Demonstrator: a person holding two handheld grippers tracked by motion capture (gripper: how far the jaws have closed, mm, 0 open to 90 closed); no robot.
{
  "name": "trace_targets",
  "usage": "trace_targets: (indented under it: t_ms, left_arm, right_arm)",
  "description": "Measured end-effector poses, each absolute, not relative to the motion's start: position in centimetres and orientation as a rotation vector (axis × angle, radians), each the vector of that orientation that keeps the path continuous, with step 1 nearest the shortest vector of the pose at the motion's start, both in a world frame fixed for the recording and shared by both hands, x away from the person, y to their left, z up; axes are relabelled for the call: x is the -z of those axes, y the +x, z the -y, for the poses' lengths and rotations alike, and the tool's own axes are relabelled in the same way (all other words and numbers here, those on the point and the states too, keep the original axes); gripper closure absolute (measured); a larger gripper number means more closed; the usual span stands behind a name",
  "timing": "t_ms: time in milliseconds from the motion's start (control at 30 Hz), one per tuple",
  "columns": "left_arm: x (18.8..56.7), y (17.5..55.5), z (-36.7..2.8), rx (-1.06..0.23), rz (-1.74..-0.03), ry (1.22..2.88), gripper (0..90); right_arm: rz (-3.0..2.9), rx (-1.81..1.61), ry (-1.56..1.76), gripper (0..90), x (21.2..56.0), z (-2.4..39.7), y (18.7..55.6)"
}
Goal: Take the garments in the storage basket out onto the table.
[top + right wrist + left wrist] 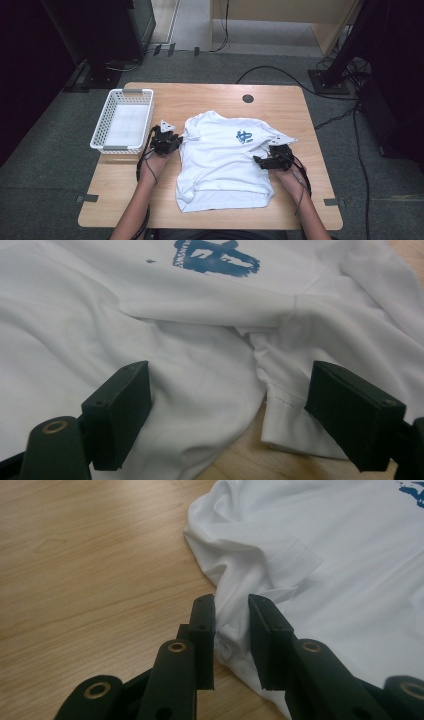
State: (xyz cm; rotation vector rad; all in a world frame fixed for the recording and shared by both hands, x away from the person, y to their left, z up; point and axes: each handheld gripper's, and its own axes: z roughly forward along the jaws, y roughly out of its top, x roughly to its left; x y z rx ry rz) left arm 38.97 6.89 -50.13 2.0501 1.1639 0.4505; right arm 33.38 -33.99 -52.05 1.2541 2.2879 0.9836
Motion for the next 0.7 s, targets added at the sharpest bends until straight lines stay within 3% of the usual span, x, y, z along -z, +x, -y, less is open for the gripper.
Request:
trace_targets:
  t_ms: [700]
  left_arm:
    - [50.8,38.6,-9.7,-0.478,-1.277,2.030,74.1]
  right_arm:
    - [-2.231,-0.974,1.335,21.6,52.0,37.2,33.5]
